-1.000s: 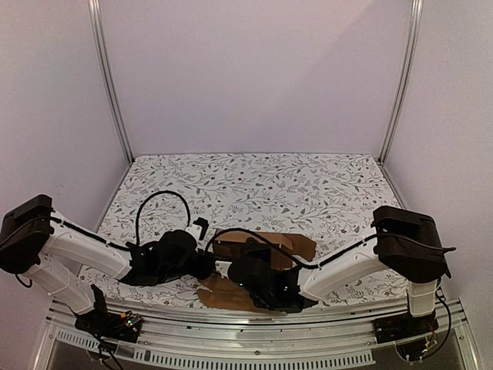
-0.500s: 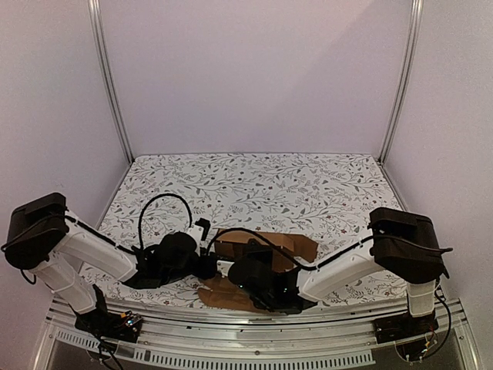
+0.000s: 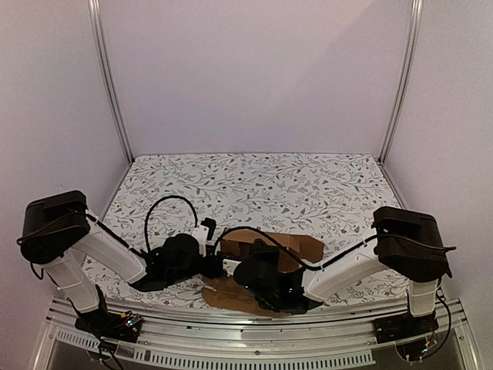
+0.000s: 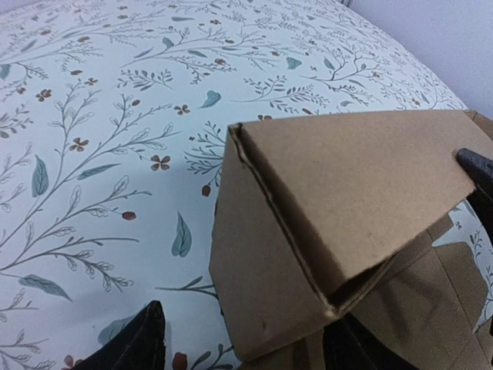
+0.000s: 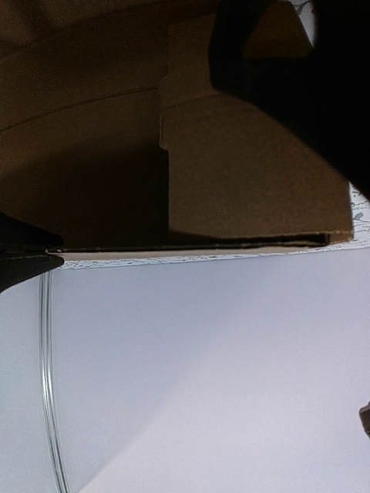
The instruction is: Fold the paper box
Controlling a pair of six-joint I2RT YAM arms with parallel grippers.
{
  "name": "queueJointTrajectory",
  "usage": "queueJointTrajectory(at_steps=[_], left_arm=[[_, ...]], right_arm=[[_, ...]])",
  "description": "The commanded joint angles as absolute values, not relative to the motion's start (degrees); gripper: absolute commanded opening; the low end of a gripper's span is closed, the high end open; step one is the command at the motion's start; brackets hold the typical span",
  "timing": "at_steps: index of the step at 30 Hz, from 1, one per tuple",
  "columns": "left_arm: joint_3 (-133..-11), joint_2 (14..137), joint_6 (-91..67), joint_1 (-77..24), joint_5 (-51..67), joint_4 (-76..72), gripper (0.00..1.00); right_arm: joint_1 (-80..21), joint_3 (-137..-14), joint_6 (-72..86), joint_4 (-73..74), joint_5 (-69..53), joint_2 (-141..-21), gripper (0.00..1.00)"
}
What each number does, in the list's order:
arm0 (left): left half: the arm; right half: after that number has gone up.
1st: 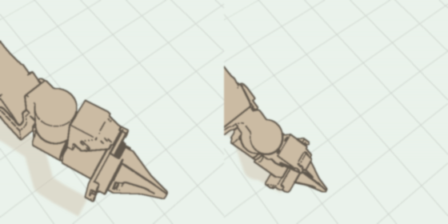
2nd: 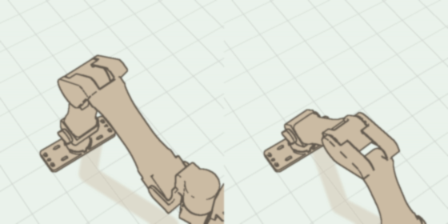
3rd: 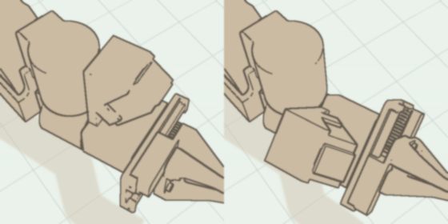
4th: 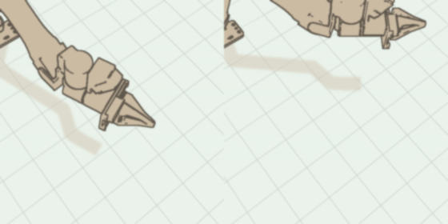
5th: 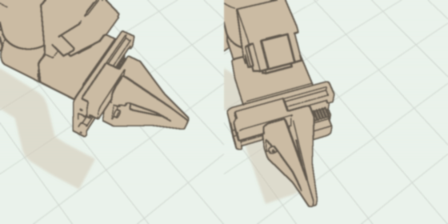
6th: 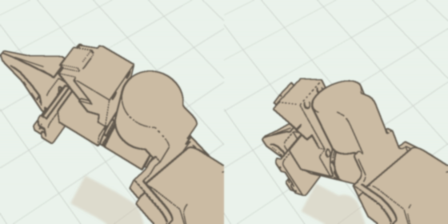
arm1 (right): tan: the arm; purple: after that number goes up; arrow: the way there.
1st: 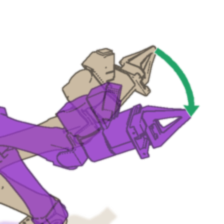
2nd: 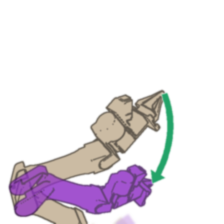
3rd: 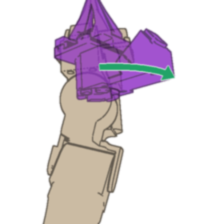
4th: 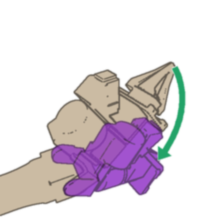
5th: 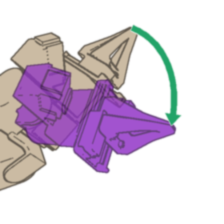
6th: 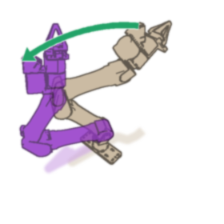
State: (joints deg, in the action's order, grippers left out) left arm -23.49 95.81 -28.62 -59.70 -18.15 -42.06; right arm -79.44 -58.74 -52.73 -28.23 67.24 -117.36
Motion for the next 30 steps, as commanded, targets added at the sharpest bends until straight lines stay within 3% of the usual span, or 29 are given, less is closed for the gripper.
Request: queueJointTrajectory(at_steps=[1,16,25,30], left_arm=[[-26.54,97.57,-25.93,-61.89,-10.25,-52.33,0.64],[-27.17,98.85,-25.24,-61.89,-9.24,-55.04,0.39],[-27.10,98.96,-24.79,-61.88,-8.67,-55.04,0.22],[-27.22,99.19,-24.60,-61.88,-8.60,-55.19,0.19]], right_arm=[[-79.44,-59.18,-50.07,-30.24,62.40,-116.65,0.00],[-79.58,-60.02,-45.52,-25.95,61.09,-113.83,0.00],[-79.58,-61.32,-43.02,-23.81,60.36,-112.77,0.12],[-79.58,-61.52,-42.08,-23.09,59.98,-111.94,0.13]])
